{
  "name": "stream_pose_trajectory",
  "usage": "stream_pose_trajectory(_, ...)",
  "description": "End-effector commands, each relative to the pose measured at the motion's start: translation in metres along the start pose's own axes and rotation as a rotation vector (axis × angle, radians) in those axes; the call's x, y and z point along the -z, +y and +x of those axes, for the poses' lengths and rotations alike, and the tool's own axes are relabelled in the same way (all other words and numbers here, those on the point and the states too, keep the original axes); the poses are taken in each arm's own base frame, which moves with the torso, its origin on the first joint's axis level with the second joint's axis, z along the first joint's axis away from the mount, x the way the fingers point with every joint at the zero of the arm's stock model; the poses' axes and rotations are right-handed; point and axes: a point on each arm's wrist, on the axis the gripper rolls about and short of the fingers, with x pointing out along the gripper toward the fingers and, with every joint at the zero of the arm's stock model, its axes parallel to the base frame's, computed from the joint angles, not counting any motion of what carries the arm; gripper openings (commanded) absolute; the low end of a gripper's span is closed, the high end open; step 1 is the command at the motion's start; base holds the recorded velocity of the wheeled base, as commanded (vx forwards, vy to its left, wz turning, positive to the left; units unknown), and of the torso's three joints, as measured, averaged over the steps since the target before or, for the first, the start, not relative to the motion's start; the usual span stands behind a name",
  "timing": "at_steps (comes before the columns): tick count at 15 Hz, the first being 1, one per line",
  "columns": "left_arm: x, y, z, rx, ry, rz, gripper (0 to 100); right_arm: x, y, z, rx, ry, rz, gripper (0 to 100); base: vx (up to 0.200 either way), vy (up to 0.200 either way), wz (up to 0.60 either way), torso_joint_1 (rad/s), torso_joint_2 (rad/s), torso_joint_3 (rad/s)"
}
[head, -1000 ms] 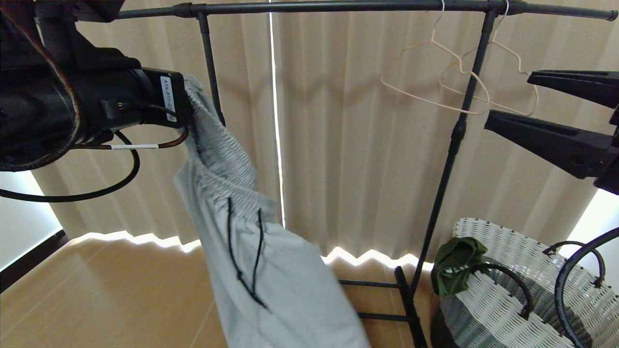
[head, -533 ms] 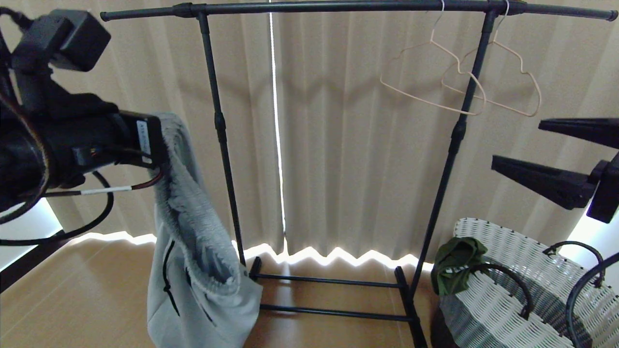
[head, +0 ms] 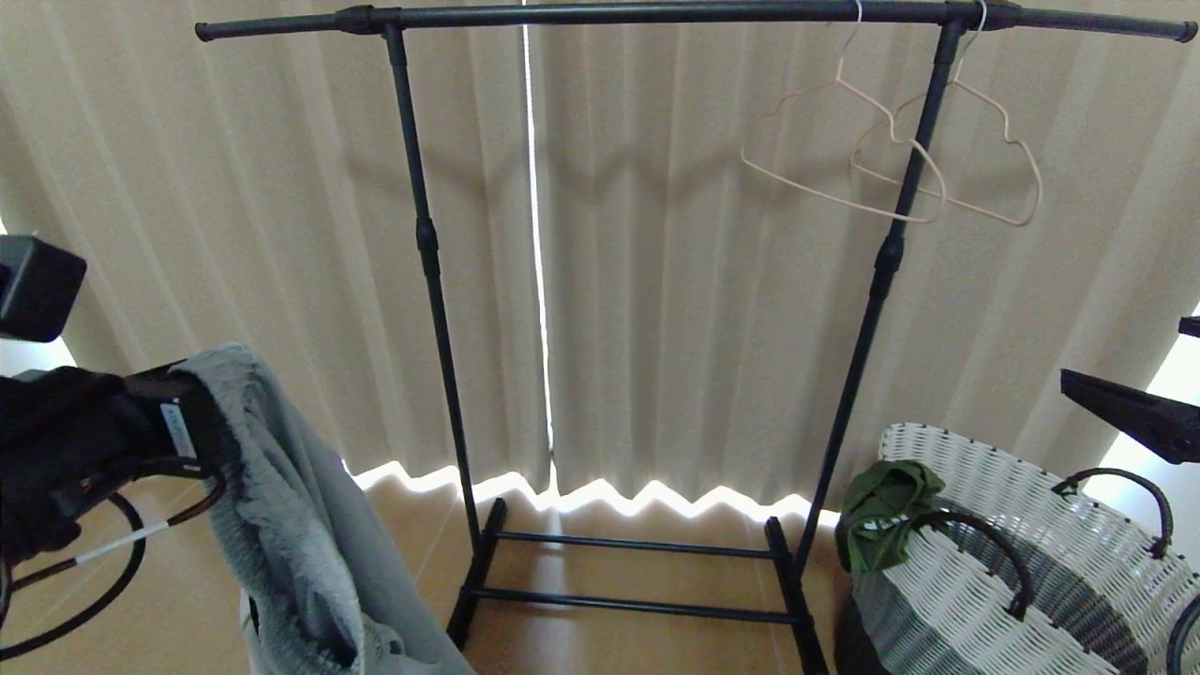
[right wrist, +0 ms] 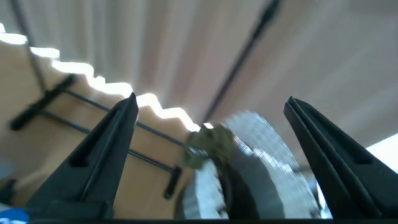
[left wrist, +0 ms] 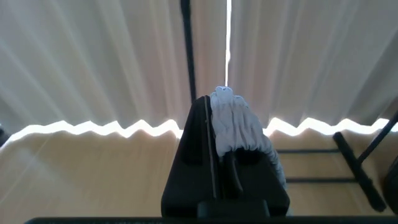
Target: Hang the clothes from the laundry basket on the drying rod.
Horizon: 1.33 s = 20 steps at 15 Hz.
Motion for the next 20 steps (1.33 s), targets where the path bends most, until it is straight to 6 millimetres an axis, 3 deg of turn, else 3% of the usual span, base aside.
stream_pose_trajectory(1,0.013,0.004,-0.031,0.019,-0.036,-0.008,0,0.007,-0.005,0.0,0.057,0.028,0.01,100,0.0,0.0,0.0,0.0,0.0,0.0)
stream_pose_trajectory(2,0.02,0.005,-0.05,0.106,-0.074,-0.018,0,0.007,-0.007,-0.002,0.103,0.035,-0.023,100,0.0,0.0,0.0,0.0,0.0,0.0)
stream_pose_trajectory(4,0.019,0.008,-0.055,0.149,-0.095,-0.017,0,0.008,-0.008,-0.005,0.147,0.047,-0.099,100,0.0,0.0,0.0,0.0,0.0,0.0)
stream_pose_trajectory(6,0.001,0.011,-0.04,0.114,-0.112,-0.028,0,0.011,-0.009,-0.004,0.161,0.062,-0.099,100,0.0,0.0,0.0,0.0,0.0,0.0)
stream_pose_trajectory(8,-0.003,0.017,-0.019,0.059,-0.068,-0.062,0,0.009,-0.01,0.001,0.169,0.033,-0.095,100,0.0,0.0,0.0,0.0,0.0,0.0)
stream_pose_trajectory(10,-0.011,0.02,-0.013,0.044,-0.084,-0.071,0,0.009,-0.01,0.003,0.181,0.012,-0.096,100,0.0,0.0,0.0,0.0,0.0,0.0)
stream_pose_trajectory(12,-0.013,0.019,-0.005,0.049,-0.074,-0.07,0,0.01,-0.01,0.004,0.182,0.02,-0.097,100,0.0,0.0,0.0,0.0,0.0,0.0)
stream_pose_trajectory(15,-0.011,0.016,0.028,0.048,-0.015,-0.065,0,0.011,-0.015,0.01,0.209,0.027,-0.095,100,0.0,0.0,0.0,0.0,0.0,0.0)
stream_pose_trajectory(20,-0.011,0.018,0.02,0.037,-0.045,-0.069,0,0.016,-0.021,0.021,0.23,0.077,-0.137,100,0.0,0.0,0.0,0.0,0.0,0.0)
